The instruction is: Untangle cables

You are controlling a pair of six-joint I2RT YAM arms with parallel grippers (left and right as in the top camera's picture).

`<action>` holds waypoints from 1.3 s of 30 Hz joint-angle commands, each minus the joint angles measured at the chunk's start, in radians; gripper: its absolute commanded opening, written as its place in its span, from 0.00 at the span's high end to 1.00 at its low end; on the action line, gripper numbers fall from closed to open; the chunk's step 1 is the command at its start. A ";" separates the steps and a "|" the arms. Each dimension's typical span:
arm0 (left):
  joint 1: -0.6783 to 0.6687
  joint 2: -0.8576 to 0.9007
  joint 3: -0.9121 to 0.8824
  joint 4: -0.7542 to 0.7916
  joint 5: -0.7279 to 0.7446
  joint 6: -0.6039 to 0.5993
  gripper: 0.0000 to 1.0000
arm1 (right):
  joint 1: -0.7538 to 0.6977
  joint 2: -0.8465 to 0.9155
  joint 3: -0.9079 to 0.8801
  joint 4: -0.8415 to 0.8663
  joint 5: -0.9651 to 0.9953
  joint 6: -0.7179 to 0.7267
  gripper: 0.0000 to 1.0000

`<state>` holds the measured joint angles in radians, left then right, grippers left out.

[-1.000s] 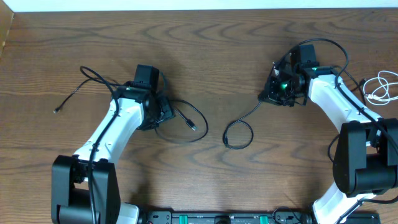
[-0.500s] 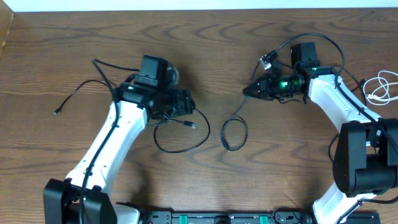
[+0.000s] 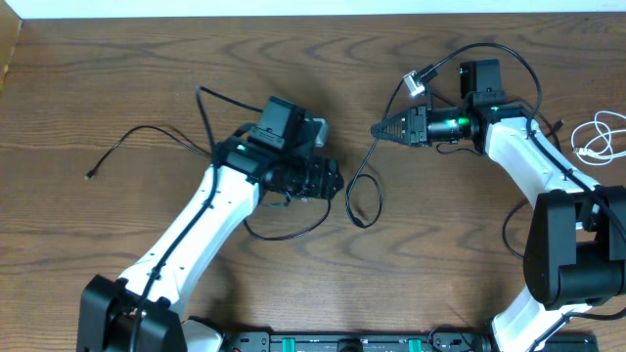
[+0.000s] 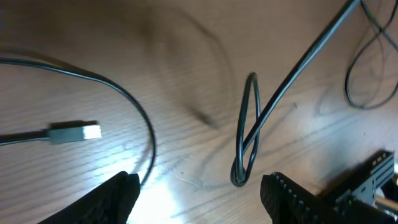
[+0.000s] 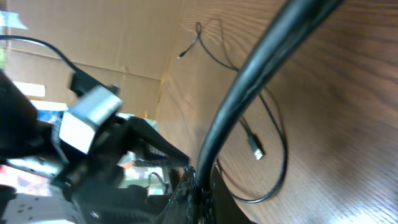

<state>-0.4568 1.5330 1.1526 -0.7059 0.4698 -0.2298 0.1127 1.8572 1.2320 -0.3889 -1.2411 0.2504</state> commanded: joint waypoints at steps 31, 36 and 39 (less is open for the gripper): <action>-0.063 0.094 0.003 0.307 0.016 -0.159 0.93 | 0.059 0.006 -0.004 -0.257 0.278 0.032 0.22; -0.042 0.094 0.003 0.335 0.017 -0.200 0.92 | 0.112 0.006 -0.004 -0.307 0.364 0.061 0.25; -0.027 0.093 0.003 0.341 0.026 -0.224 0.93 | 0.138 0.006 -0.004 -0.303 0.365 0.072 0.30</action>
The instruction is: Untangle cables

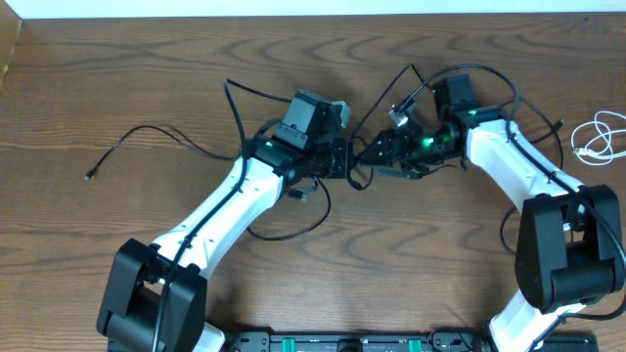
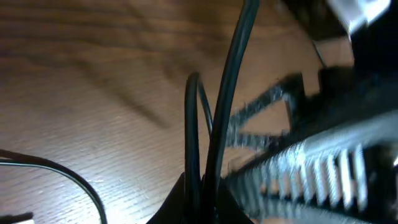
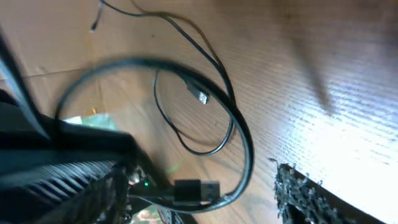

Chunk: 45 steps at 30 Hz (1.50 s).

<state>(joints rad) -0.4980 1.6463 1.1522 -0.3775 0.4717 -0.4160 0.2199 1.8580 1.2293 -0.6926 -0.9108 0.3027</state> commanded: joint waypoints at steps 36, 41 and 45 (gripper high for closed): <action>0.129 -0.040 0.004 0.227 0.653 -0.112 0.93 | 0.038 0.007 -0.031 0.349 0.157 0.045 0.99; 0.151 -0.040 0.004 0.054 0.513 -0.037 0.51 | -0.004 0.006 -0.031 0.275 0.149 -0.055 0.99; 0.159 -0.040 0.004 -0.043 0.393 -0.021 0.40 | -0.044 0.006 -0.031 0.245 0.136 -0.065 0.99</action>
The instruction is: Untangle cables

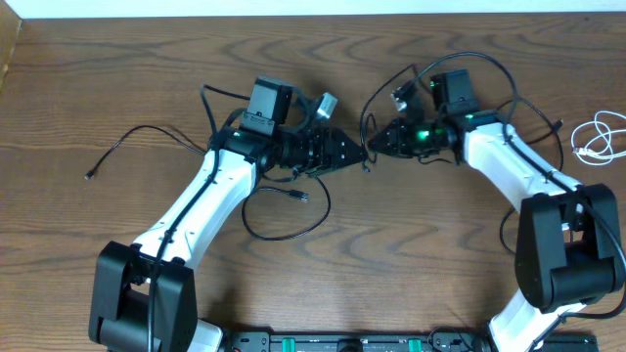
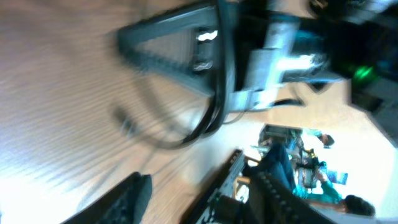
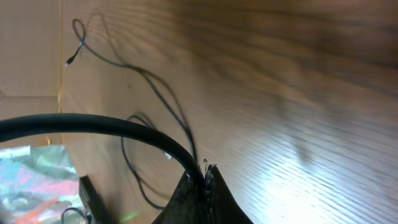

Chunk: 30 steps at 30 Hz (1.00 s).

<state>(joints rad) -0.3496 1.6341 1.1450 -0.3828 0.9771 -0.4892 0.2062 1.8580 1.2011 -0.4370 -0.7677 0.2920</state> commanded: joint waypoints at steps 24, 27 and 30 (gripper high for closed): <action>0.011 -0.027 0.003 -0.224 -0.492 0.051 0.30 | -0.377 -0.209 0.064 -0.444 0.801 -0.026 0.99; 0.011 -0.027 -0.002 -0.224 -0.493 0.051 0.30 | -0.420 -0.203 0.055 -0.455 0.956 0.080 0.99; 0.011 -0.027 -0.009 -0.224 -0.493 0.051 0.30 | -0.449 -0.198 0.043 -0.460 1.020 0.115 0.99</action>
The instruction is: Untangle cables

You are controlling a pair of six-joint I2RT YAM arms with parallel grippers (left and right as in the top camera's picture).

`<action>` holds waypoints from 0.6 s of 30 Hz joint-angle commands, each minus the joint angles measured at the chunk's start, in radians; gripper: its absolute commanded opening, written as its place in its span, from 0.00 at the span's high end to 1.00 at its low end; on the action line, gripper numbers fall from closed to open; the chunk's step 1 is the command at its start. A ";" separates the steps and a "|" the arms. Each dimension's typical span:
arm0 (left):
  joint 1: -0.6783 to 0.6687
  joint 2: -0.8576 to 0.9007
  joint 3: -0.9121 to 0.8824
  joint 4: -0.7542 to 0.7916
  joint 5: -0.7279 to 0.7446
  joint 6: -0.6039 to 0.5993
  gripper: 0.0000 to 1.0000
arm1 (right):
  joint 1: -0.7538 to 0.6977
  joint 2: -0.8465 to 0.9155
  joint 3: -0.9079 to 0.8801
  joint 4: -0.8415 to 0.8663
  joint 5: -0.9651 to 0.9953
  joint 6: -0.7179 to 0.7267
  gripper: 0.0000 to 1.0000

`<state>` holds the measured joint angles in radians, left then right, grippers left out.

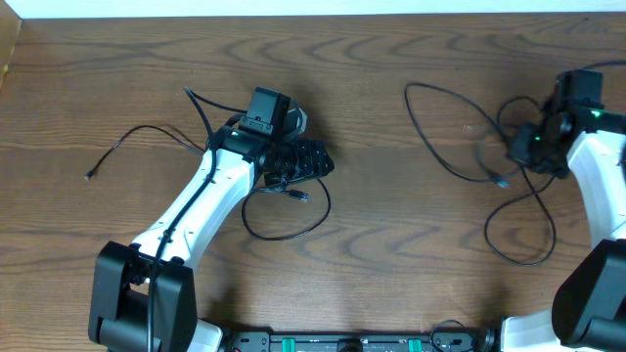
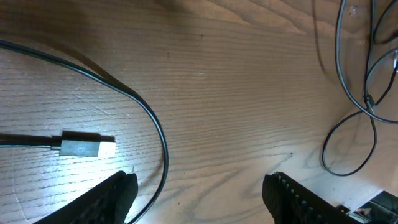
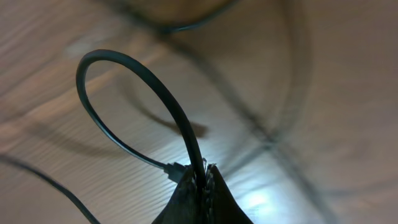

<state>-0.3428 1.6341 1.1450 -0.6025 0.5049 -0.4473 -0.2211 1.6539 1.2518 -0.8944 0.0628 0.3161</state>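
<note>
Two black cables lie apart on the wooden table. The left cable [image 1: 256,227] curls under my left arm and ends in a silver USB plug [image 2: 82,144], its small far end at the left [image 1: 90,176]. Just right of that plug, my left gripper [image 1: 326,164] hovers low over the table, open [image 2: 200,185], with nothing between its fingers. The right cable [image 1: 440,156] forms a wide loop and trails down to the front [image 1: 518,256]. My right gripper [image 1: 513,154] is shut on this cable [image 3: 134,78], pinched at the fingertips [image 3: 203,175], by a small plug.
The wooden table [image 1: 391,264] fills the view. The table's back edge runs along the top, and a black rail sits at the front edge [image 1: 342,342]. My right arm [image 1: 597,166] stands at the right border.
My right gripper was at the table's centre, tip to tip with the left; now it is far right, still shut on its cable, which lies apart. My left gripper has drawn back.
At first my right gripper held a cable right of centre while the left stood open over a crossed loop. Then both met at the centre, left shut on a cable and right open. Later right was shut, left open. Now the cables are apart.
</note>
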 commanded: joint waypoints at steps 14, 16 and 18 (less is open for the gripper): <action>0.004 -0.027 -0.012 -0.003 -0.059 0.009 0.30 | -0.025 0.016 -0.010 0.025 -0.051 0.051 0.22; 0.004 -0.027 -0.012 -0.003 -0.115 0.009 0.30 | -0.010 0.016 -0.010 0.051 -0.204 -0.049 0.22; 0.004 -0.026 -0.012 -0.003 -0.171 0.009 0.30 | 0.011 0.017 -0.010 0.071 -0.331 -0.125 0.22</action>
<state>-0.3428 1.6341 1.1450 -0.6022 0.4389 -0.4473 -0.2390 1.6623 1.2480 -0.8360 -0.0177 0.3210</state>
